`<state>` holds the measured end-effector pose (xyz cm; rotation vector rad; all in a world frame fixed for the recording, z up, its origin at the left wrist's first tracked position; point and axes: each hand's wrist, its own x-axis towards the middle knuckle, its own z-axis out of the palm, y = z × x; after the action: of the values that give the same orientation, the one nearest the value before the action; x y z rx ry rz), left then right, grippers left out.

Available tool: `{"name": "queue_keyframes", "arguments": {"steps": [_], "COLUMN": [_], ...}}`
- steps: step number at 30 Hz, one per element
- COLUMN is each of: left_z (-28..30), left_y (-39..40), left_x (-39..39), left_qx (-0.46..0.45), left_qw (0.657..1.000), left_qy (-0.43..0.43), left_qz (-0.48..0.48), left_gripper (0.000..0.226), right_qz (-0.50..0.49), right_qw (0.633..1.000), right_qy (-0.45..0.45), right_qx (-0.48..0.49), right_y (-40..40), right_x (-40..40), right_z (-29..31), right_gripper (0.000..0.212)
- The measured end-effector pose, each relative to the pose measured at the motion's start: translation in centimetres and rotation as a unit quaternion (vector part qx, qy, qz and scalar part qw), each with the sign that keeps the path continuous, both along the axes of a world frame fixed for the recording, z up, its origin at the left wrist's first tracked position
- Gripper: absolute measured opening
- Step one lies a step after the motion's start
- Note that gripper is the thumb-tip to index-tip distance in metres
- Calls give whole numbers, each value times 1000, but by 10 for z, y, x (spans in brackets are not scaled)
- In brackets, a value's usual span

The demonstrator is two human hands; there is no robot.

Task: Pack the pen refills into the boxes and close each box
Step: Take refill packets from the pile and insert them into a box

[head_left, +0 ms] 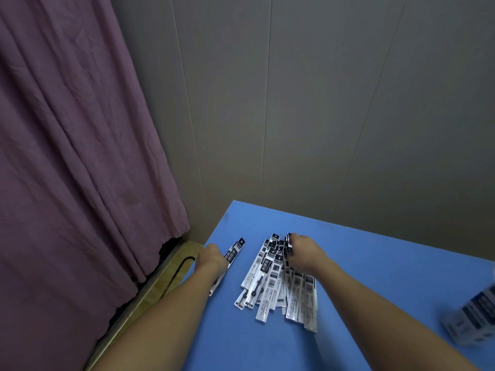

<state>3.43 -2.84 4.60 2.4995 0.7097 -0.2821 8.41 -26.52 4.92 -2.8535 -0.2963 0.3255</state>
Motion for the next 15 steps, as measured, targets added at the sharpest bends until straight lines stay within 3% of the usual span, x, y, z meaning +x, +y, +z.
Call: {"name": "queue_keyframes", "arguments": {"steps": [7, 15], "left_z": [19, 42], "left_y": [5, -30], "left_x": [-10, 6], "left_qx": [-98, -129], "left_qw": [993, 974], "left_qy": [-59, -113], "left_qz": [-38, -147], "left_gripper": [17, 19], "right_qz": [-25, -148], "right_qw": [1000, 989], "right_qy": [15, -5], "right_qx": [4, 19], "right_y": [0, -34], "right_x": [-25, -79], "right_z": [1, 6], "right_gripper": [25, 37]}}
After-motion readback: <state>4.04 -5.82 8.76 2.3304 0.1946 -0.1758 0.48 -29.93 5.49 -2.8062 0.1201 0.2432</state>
